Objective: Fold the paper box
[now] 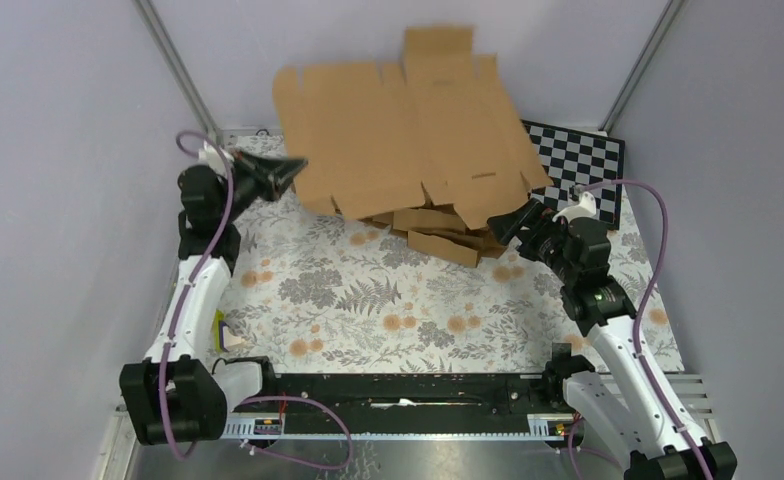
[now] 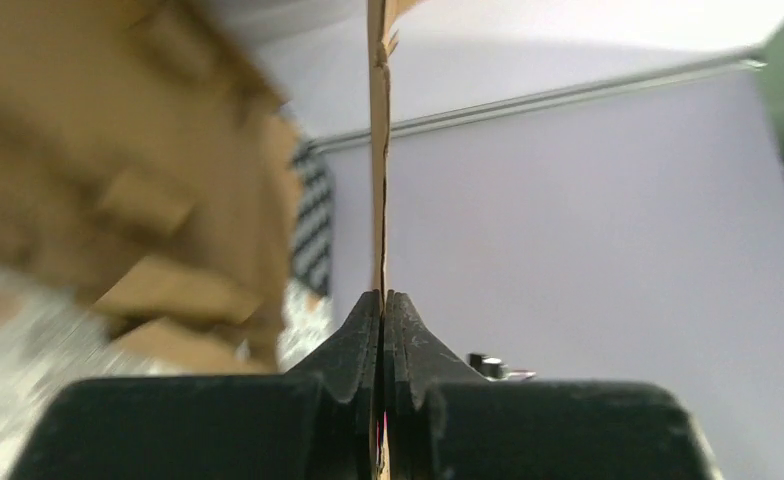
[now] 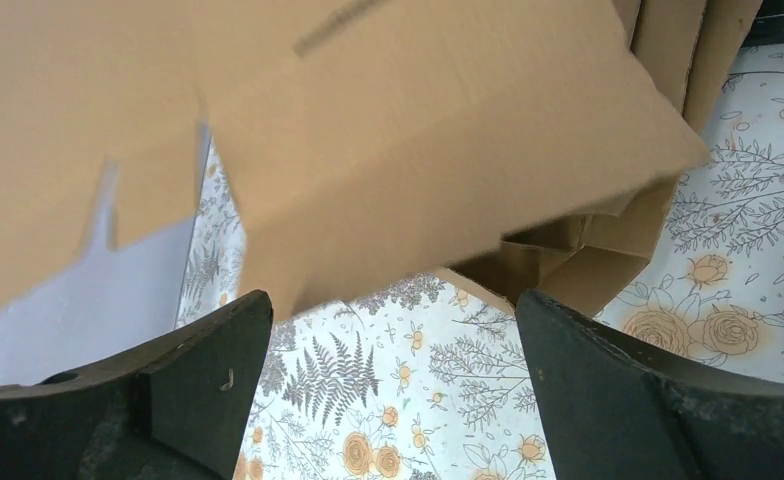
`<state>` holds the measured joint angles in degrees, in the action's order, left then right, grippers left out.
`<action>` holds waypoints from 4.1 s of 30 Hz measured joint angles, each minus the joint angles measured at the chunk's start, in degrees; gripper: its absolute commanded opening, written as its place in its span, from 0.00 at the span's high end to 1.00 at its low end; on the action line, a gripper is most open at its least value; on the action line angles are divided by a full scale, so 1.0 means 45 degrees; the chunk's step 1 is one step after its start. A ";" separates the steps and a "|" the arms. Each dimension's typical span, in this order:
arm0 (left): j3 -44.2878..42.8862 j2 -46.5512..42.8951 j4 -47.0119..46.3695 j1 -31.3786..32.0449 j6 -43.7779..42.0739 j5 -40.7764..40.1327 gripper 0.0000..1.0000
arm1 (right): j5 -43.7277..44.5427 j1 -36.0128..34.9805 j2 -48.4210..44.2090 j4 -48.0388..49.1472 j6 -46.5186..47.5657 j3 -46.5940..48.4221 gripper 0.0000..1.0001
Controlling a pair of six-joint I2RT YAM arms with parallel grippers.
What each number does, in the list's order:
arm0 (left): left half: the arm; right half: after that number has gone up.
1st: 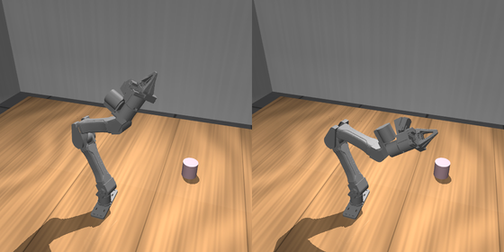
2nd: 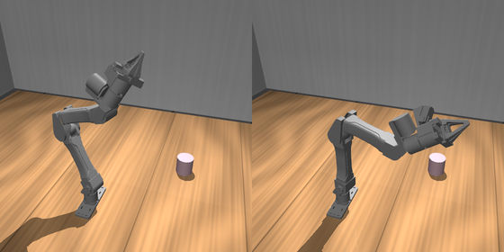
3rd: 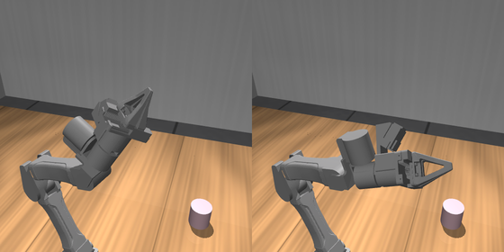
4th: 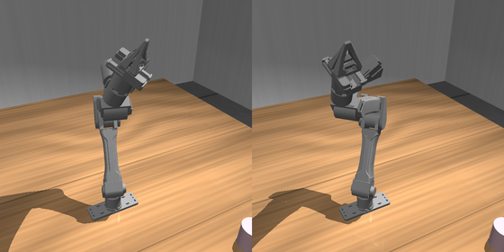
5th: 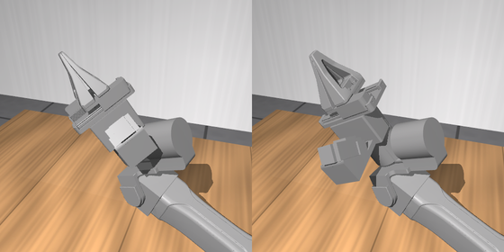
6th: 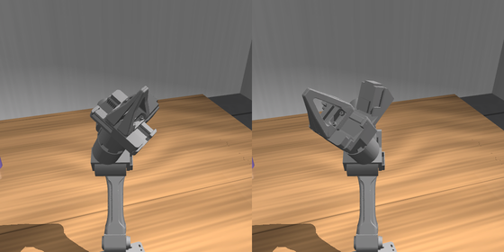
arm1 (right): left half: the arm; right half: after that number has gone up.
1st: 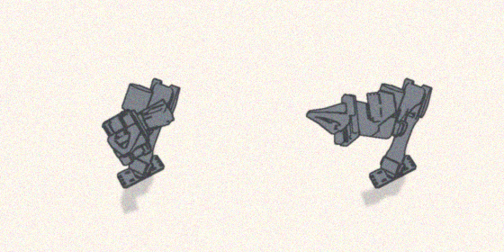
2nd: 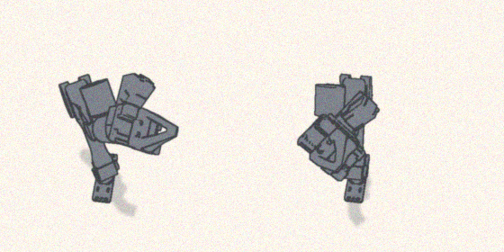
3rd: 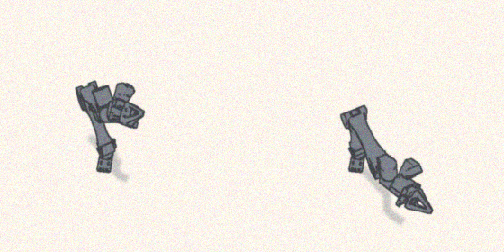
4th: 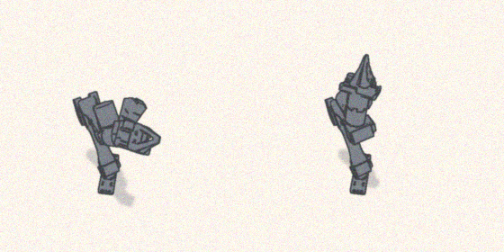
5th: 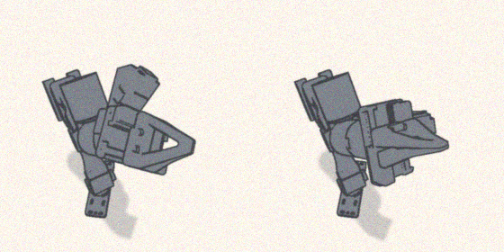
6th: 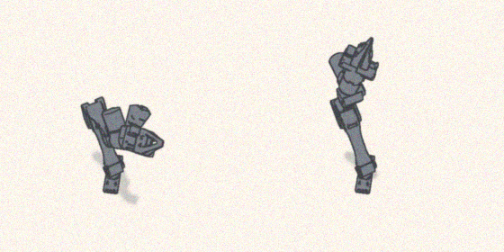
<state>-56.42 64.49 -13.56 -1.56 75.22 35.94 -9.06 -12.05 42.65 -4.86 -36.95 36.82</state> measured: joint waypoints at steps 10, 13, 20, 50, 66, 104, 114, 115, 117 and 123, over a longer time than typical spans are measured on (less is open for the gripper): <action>0.3211 -0.0952 0.5746 -0.0976 -0.4668 0.1467 0.98 | -0.0151 0.0000 0.1345 -0.0010 0.0160 0.0005 0.00; 0.2021 -0.1175 0.7665 -0.0986 -0.6708 0.1175 0.98 | -0.0141 0.0000 0.1991 -0.0024 0.0238 0.0175 0.00; 0.0403 -0.2021 0.9646 -0.0952 -0.9656 -0.0160 0.98 | 0.0850 -0.0005 0.3434 -0.0374 0.1069 0.1724 0.00; 0.1287 -0.3711 0.9923 0.0097 -1.1973 -0.1069 0.80 | -0.2312 -0.0039 0.9709 -0.0287 0.3342 0.4163 1.00; 0.3002 -0.1991 0.8660 0.0112 -1.1230 -0.1666 0.43 | -0.2642 -0.0073 0.6630 -0.0408 0.4197 0.2909 1.00; 0.1681 0.2973 0.6513 -0.1035 -1.0778 -0.0937 0.42 | -0.2584 -0.0155 0.5610 -0.0831 0.4498 0.2676 1.00; 0.1316 0.4216 0.7660 -0.1039 -1.1040 -0.1851 0.42 | -0.2856 -0.0155 0.5610 -0.0860 0.4439 0.2652 1.00; 0.1268 0.4342 0.7660 -0.1039 -1.1050 -0.1923 0.42 | -0.2909 -0.0160 0.5610 -0.0850 0.4415 0.2628 1.00; 0.1137 0.4721 0.7679 -0.1049 -1.1089 -0.2079 0.46 | -0.2939 -0.0160 0.5610 -0.0850 0.4352 0.2584 1.00; 0.0729 0.5785 0.7868 -0.1248 -1.1259 -0.2157 0.65 | -0.3259 -0.0160 0.5610 -0.0763 0.4197 0.2555 1.00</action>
<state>-53.15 90.52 21.85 -7.18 24.56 26.24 -23.73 -12.78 67.90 -8.29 -18.06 48.31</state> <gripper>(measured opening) 0.513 0.026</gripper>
